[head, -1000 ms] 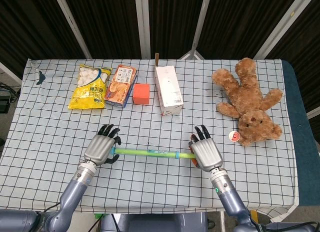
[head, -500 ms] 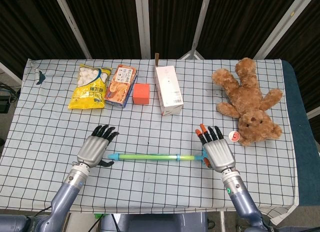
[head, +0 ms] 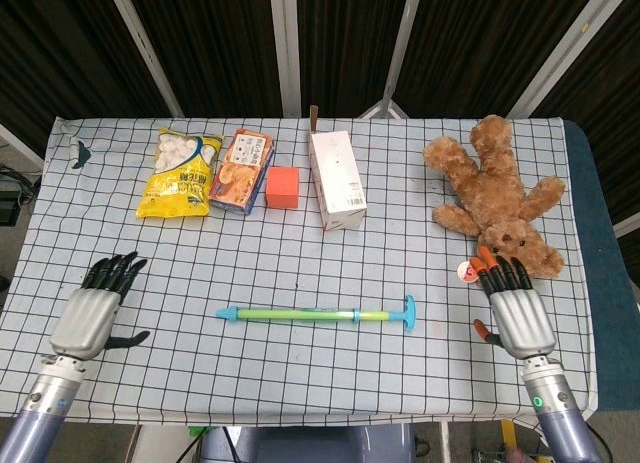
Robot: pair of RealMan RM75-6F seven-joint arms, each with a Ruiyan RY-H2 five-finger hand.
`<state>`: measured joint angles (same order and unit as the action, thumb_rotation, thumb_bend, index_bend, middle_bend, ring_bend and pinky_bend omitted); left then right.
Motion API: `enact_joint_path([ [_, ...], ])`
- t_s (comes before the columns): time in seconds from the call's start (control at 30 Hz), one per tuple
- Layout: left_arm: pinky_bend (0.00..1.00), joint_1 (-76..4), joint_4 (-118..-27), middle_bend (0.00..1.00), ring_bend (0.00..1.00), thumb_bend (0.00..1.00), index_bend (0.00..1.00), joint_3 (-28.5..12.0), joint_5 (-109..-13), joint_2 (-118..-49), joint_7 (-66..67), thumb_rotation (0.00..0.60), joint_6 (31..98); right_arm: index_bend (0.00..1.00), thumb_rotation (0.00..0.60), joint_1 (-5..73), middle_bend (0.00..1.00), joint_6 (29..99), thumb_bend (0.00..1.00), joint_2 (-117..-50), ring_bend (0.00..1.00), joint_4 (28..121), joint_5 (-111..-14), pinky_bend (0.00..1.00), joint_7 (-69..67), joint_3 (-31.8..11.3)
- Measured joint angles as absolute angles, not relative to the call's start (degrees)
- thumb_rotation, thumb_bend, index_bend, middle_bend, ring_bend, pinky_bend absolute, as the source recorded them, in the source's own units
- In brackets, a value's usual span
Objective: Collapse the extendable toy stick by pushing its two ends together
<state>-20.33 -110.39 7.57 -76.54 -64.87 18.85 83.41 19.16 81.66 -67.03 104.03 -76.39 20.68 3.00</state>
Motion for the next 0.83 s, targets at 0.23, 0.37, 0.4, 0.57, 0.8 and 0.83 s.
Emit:
enact_joint_path([
  [0.23, 0.00, -11.5, -104.1, 0.00, 0.00, 0.20, 0.05, 10.7, -83.1, -61.7, 10.1, 0.600, 92.2, 0.00, 0.600, 11.4, 0.00, 90.5, 0.30, -64.6, 0.00, 98.2, -82.5, 0.00, 12.2, 4.7],
  [0.37, 0.00, -7.8, -99.4, 0.00, 0.00, 0.20, 0.04, 11.1, -85.3, -61.2, 7.4, 0.600, 96.5, 0.00, 0.600, 8.4, 0.00, 93.6, 0.30, -64.5, 0.00, 94.1, -84.1, 0.00, 8.4, 4.9],
  [0.4, 0.00, -7.3, -98.3, 0.00, 0.00, 0.20, 0.03, 11.1, -85.7, -61.2, 7.0, 0.600, 96.9, 0.00, 0.600, 7.9, 0.00, 94.0, 0.30, -64.6, 0.00, 93.2, -84.4, 0.00, 7.6, 4.8],
  [0.57, 0.00, -5.3, -93.8, 0.00, 0.00, 0.20, 0.01, 9.8, -86.5, -61.9, 5.7, 0.600, 97.8, 0.00, 0.600, 6.5, 0.00, 95.1, 0.30, -65.7, 0.00, 90.4, -85.6, 0.00, 5.2, 3.6],
  [0.8, 0.00, -4.2, -91.9, 0.00, 0.00, 0.20, 0.01, 6.8, -84.8, -62.8, 4.7, 0.600, 97.3, 0.00, 0.600, 5.7, 0.00, 93.5, 0.30, -65.6, 0.00, 91.3, -84.4, 0.00, 4.6, 2.1],
  [0.83, 0.00, -4.1, -91.9, 0.00, 0.00, 0.20, 0.01, 6.4, -84.7, -62.8, 4.3, 0.600, 97.0, 0.00, 0.600, 5.7, 0.00, 93.3, 0.30, -65.5, 0.00, 91.4, -84.4, 0.00, 4.5, 2.0],
])
